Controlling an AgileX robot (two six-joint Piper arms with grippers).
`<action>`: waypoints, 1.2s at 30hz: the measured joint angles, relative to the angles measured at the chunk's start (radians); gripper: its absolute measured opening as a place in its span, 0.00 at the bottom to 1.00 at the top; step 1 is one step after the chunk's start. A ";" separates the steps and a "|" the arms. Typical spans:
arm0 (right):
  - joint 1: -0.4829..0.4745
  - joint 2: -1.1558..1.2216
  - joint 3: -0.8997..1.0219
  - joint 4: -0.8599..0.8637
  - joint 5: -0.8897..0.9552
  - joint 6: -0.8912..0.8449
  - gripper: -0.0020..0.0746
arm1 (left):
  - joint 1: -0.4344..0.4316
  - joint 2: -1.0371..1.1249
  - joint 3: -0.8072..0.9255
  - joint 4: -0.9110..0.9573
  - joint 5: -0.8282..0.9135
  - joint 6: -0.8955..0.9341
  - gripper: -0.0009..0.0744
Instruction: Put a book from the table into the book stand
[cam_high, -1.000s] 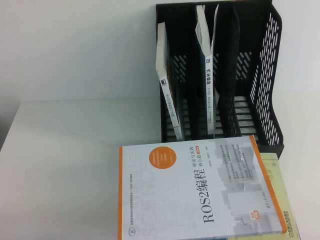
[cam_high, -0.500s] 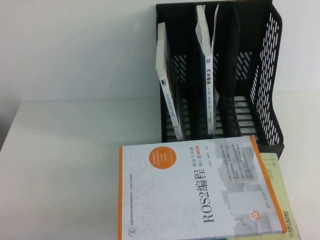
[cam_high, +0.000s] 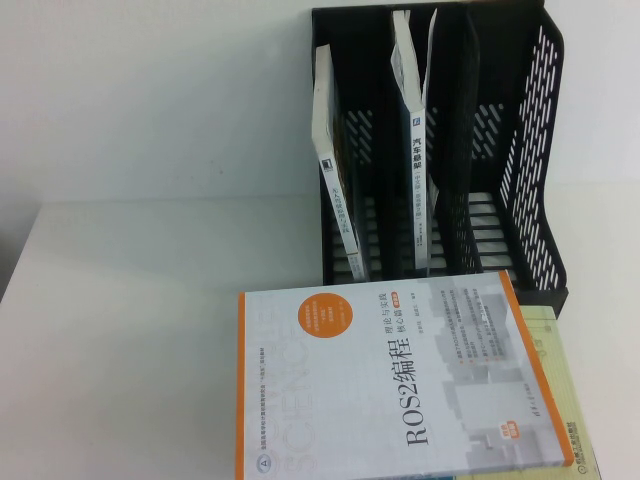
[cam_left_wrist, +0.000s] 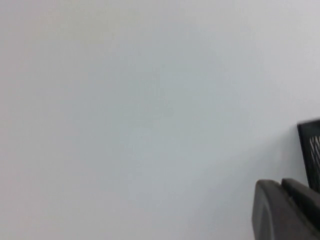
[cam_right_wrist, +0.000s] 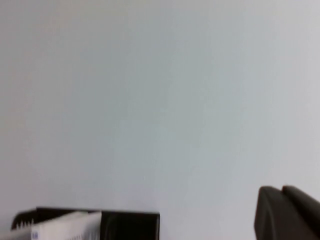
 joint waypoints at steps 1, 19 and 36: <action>0.000 0.000 0.000 -0.002 -0.042 0.001 0.02 | 0.000 0.000 0.000 0.002 -0.054 0.002 0.01; 0.000 0.000 0.000 -0.007 -0.336 0.004 0.02 | 0.000 -0.001 -0.005 -0.311 -0.158 -0.010 0.01; 0.000 0.000 0.000 -0.020 -0.342 0.120 0.02 | 0.000 0.077 -0.247 -0.457 0.370 0.389 0.01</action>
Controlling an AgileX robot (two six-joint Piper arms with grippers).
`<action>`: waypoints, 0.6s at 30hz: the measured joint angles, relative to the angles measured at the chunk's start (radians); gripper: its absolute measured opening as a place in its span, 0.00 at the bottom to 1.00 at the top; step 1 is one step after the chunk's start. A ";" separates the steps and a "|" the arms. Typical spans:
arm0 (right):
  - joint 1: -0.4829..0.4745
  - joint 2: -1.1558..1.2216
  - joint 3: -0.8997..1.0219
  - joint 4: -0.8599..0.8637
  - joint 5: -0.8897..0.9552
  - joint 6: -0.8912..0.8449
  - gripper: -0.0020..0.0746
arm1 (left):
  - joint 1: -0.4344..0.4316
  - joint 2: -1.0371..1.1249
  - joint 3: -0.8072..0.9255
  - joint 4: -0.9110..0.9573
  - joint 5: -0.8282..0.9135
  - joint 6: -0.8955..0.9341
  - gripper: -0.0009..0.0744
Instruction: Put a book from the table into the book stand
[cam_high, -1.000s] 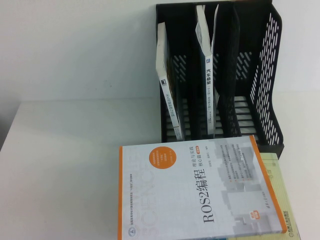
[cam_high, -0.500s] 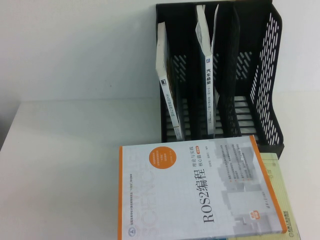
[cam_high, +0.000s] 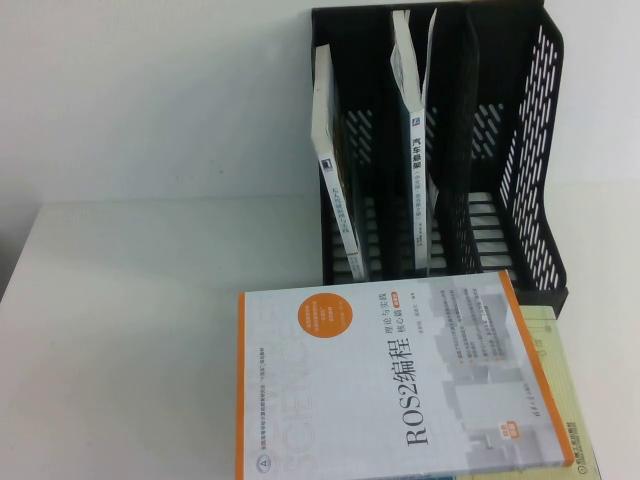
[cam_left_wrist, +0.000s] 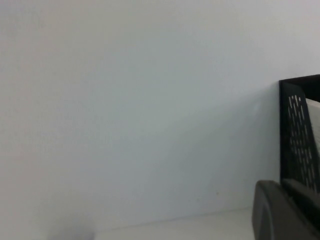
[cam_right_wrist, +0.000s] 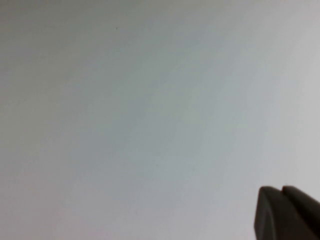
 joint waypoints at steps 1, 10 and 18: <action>0.000 0.000 0.000 0.000 0.000 0.000 0.02 | 0.000 0.003 0.000 -0.017 0.009 -0.006 0.01; 0.000 0.000 -0.008 0.012 0.335 -0.003 0.02 | 0.000 0.283 -0.103 -0.178 0.389 -0.350 0.01; 0.000 0.059 -0.221 -0.087 1.099 0.055 0.02 | 0.000 0.658 -0.274 -0.239 0.751 -0.329 0.01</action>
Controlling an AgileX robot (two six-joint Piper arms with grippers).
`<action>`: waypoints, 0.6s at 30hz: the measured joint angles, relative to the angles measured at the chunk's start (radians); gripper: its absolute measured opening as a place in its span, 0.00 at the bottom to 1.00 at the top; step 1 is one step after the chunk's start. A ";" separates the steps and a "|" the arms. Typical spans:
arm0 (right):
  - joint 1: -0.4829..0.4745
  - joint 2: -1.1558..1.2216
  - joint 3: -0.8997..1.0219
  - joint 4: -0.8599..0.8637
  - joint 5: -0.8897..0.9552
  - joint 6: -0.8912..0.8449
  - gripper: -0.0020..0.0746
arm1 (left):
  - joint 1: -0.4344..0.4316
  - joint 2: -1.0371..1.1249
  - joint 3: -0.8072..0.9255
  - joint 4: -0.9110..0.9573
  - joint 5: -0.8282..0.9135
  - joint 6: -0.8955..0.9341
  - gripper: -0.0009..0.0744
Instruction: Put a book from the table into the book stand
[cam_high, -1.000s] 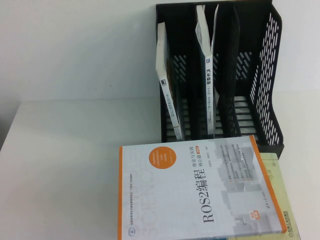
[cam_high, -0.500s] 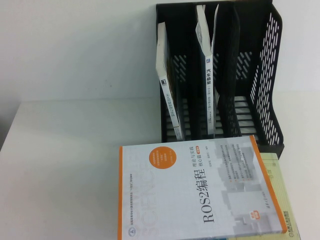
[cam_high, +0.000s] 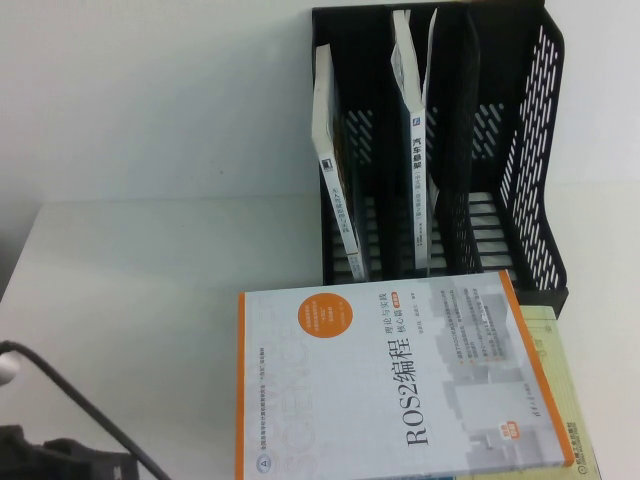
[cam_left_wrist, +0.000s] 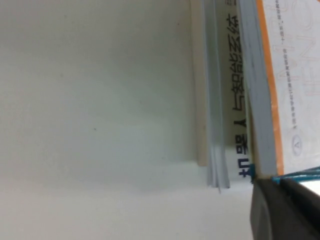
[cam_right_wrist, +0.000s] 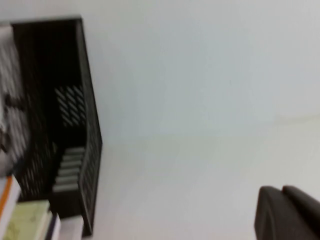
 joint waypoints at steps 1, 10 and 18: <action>0.000 0.024 -0.031 0.004 0.073 0.000 0.02 | 0.000 0.033 -0.006 -0.026 0.000 0.002 0.01; 0.000 0.371 -0.208 0.362 0.285 -0.075 0.02 | 0.000 0.206 -0.018 -0.403 -0.119 0.230 0.01; 0.001 0.805 -0.287 1.003 0.313 -0.643 0.02 | 0.000 0.277 -0.018 -0.828 -0.166 0.664 0.04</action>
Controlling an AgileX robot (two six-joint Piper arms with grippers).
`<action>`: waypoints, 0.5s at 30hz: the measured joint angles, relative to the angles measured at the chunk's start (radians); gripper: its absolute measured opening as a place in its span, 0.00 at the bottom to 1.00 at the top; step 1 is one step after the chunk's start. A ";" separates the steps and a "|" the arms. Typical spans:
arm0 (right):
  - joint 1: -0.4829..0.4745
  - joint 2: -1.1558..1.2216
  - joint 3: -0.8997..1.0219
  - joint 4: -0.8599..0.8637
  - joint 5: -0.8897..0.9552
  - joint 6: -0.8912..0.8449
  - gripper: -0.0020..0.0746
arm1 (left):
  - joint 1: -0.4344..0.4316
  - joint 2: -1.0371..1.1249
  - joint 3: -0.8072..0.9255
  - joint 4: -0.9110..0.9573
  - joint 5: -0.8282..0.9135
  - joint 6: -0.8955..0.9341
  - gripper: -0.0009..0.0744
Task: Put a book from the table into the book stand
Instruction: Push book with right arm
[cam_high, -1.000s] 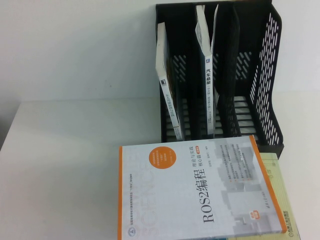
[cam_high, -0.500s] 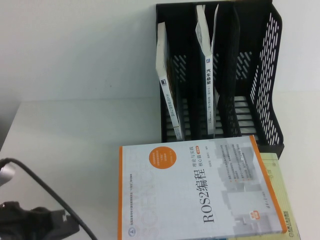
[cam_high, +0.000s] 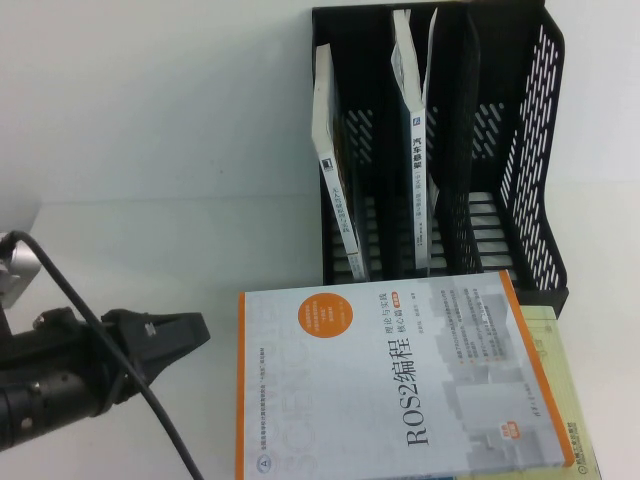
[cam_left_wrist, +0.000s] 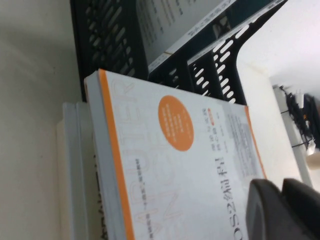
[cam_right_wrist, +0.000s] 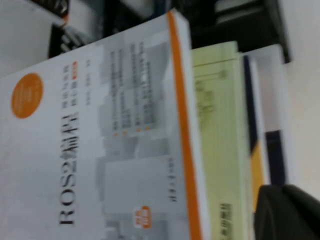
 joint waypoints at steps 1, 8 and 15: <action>0.000 0.047 -0.015 0.065 0.011 -0.064 0.02 | 0.000 0.008 0.000 -0.030 0.002 0.018 0.06; 0.000 0.360 -0.119 0.286 0.114 -0.325 0.02 | 0.000 0.061 -0.002 -0.084 0.081 0.058 0.57; 0.009 0.513 -0.207 0.286 0.111 -0.413 0.02 | 0.000 0.112 -0.002 -0.061 0.194 0.048 0.70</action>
